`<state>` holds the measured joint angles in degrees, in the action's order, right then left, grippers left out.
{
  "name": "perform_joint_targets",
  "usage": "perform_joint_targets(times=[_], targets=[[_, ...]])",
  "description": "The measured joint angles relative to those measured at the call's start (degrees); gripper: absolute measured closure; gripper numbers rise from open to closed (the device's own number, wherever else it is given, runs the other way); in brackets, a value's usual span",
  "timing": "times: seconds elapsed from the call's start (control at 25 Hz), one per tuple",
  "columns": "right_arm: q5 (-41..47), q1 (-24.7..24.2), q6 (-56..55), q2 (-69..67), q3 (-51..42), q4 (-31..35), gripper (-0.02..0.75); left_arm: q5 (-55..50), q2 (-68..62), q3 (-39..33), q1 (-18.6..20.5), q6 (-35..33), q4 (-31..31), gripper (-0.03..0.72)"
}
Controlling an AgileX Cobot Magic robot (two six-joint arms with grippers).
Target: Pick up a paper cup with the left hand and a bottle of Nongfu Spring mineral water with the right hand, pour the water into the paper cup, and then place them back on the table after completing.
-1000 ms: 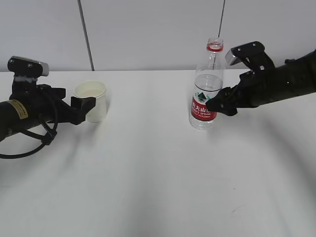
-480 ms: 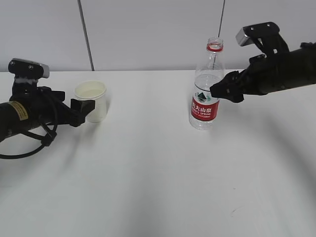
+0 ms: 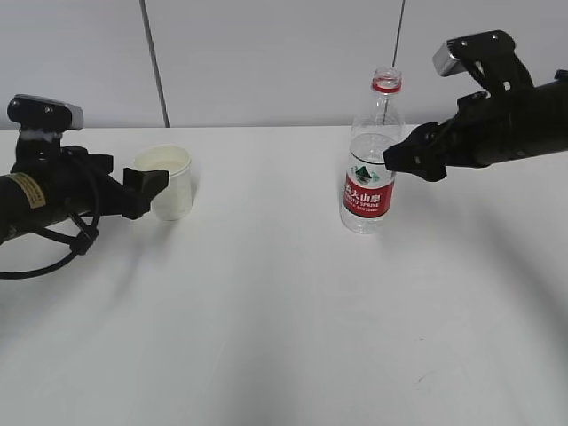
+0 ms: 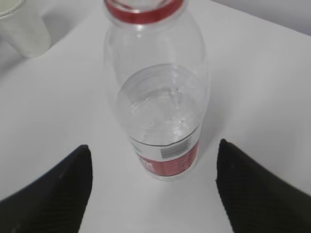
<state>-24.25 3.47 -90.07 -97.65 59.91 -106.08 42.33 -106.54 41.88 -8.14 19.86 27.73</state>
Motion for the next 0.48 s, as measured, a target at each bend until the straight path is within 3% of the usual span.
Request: perform_joint_targets(times=[0.48], targets=[[10.56, 0.00, -8.26, 4.58, 3.76, 0.00, 0.150, -4.38, 3.24, -0.05, 0.00, 2.00, 0.10, 0.105]])
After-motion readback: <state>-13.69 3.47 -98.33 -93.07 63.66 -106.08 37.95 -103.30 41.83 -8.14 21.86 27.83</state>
